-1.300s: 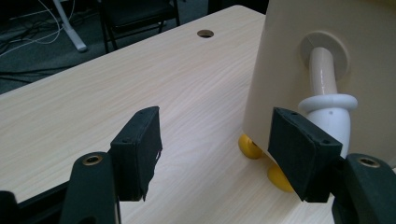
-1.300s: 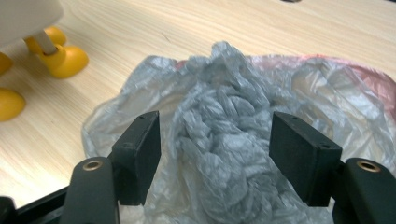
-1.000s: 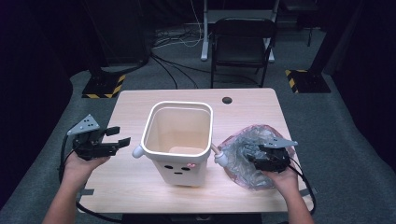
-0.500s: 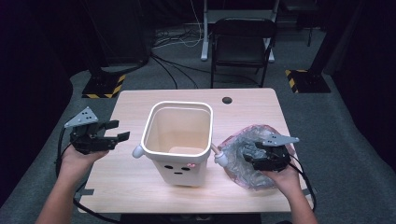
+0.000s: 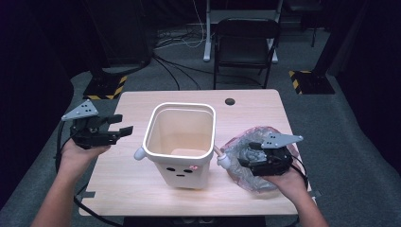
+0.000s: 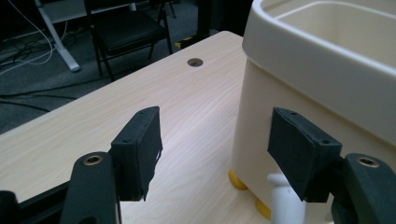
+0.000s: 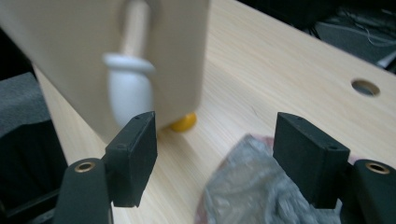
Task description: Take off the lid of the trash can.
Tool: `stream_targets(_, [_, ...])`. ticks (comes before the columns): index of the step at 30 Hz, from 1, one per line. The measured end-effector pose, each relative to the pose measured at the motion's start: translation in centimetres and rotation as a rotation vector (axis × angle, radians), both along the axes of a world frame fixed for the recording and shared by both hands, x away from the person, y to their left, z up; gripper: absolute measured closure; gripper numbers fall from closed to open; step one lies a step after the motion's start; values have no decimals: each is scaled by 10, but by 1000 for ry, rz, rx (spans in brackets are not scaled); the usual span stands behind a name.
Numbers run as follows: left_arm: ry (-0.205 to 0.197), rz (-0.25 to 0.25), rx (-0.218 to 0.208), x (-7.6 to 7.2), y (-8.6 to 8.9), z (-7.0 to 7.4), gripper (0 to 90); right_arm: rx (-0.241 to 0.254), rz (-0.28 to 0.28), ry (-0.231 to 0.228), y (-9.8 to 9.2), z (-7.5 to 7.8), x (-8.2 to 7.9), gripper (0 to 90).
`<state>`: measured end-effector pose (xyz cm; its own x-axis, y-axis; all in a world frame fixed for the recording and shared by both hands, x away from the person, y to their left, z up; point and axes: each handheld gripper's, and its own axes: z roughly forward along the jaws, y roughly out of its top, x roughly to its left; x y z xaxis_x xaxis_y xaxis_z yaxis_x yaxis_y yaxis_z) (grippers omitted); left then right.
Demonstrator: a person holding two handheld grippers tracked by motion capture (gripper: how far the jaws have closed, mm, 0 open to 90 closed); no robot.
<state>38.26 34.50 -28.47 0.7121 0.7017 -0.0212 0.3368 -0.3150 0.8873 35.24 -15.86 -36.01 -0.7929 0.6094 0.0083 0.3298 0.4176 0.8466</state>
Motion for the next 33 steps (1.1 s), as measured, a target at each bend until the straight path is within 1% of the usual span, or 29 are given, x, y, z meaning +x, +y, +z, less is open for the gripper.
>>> stream_targets(3, [-4, -6, -1, 3, -3, 6, 338, 19, 33, -20, 9, 11, -3, 288])
stream_targets(7, [-9, -17, -9, 6, -9, 12, 337, 39, 71, -35, 19, 19, -6, 271])
stream_targets(10, [-10, -30, -12, 9, -14, 16, 338, 48, 98, -51, 24, 23, -11, 259])
stream_targets(14, [-12, -48, -13, 13, -20, 22, 339, 57, 131, -60, 27, 30, -18, 251])
stream_targets(17, [-11, -61, -25, 18, -25, 25, 340, 68, 149, -66, 29, 34, -22, 250])
stream_targets(19, [-9, -69, -31, 21, -28, 26, 341, 76, 160, -70, 31, 36, -24, 250])
stream_targets(24, [-5, -89, -31, 28, -39, 27, 348, 94, 176, -76, 36, 38, -28, 250])
stream_targets(26, [-5, -98, -26, 31, -44, 27, 351, 95, 184, -81, 39, 38, -30, 250])
stream_targets(28, [-11, -96, -23, 33, -47, 28, 367, 98, 195, -80, 42, 37, -31, 249])
stream_targets(30, [-5, -96, -38, 37, -46, 28, 376, 102, 205, -77, 45, 37, -32, 250])
stream_targets(33, [18, -108, -81, 42, -44, 26, 394, 104, 223, -77, 49, 37, -34, 250])
